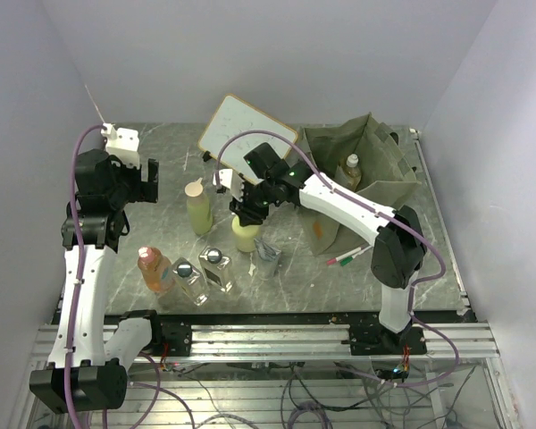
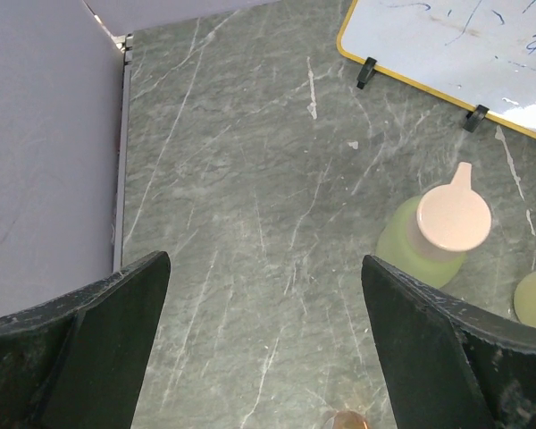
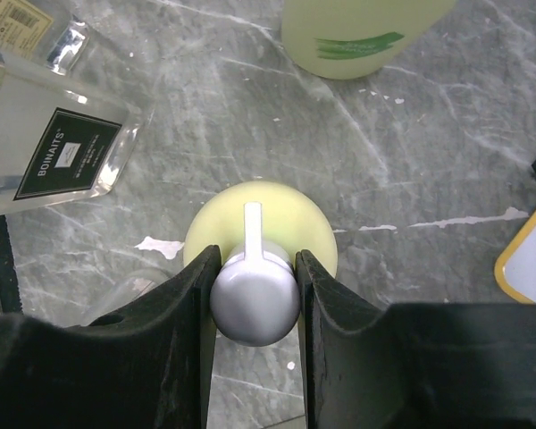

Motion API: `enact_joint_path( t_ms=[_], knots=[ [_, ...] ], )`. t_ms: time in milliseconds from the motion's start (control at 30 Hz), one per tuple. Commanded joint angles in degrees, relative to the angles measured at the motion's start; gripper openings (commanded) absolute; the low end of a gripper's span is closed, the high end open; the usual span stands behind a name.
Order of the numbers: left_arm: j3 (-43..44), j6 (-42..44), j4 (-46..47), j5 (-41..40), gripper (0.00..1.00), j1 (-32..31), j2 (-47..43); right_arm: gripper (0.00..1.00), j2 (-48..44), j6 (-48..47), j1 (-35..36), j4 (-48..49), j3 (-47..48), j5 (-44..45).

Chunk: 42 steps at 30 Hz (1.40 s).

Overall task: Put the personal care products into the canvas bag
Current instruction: Pick up the care product from the center of the board, then place the care product in the canvas bag.

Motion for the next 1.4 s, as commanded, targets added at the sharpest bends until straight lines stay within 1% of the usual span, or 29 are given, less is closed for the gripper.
enact_joint_path(
  t_ms=[0, 200, 433, 533, 733, 900, 1000, 1167, 1367],
  knots=[
    [0.21, 0.3, 0.82, 2.26, 0.99, 0.58, -0.5, 0.0, -3.71, -1.04, 0.19, 1.54, 5.63, 1.8],
    [0.4, -0.03, 0.33, 1.39, 0.99, 0.65, -0.39, 0.0, -5.95, -1.4, 0.04, -1.28, 10.94, 5.09],
    [-0.21, -0.45, 1.29, 4.13, 0.99, 0.63, -0.66, 0.0, -8.15, -0.51, -0.48, -4.9, 18.68, 8.76],
    [0.24, -1.17, 0.75, 4.91, 0.99, 0.65, -0.15, 0.0, -8.66, 0.27, -0.95, -7.32, 23.51, 9.53],
    [1.73, -0.59, -1.17, 9.45, 0.99, 0.58, 0.54, 0.0, -9.32, -0.3, -1.27, -11.77, 33.44, 11.86],
    [1.54, 0.86, -1.21, 16.35, 0.99, 0.47, 0.06, 0.0, -10.81, 0.33, -2.57, -12.98, 37.08, 14.75],
    [2.13, 2.22, -2.28, 17.53, 0.99, 0.1, 0.76, 0.0, -11.84, 0.85, -3.78, -13.57, 39.46, 16.14],
    [0.97, 3.69, -1.38, 16.35, 0.99, -1.22, 0.49, 0.0, -13.58, 1.66, -6.53, -14.23, 43.61, 17.3],
    [0.18, 3.88, -1.0, 14.68, 0.99, -3.18, 1.08, 0.0, -17.22, 3.23, -14.23, -14.22, 44.3, 15.73]
  ],
)
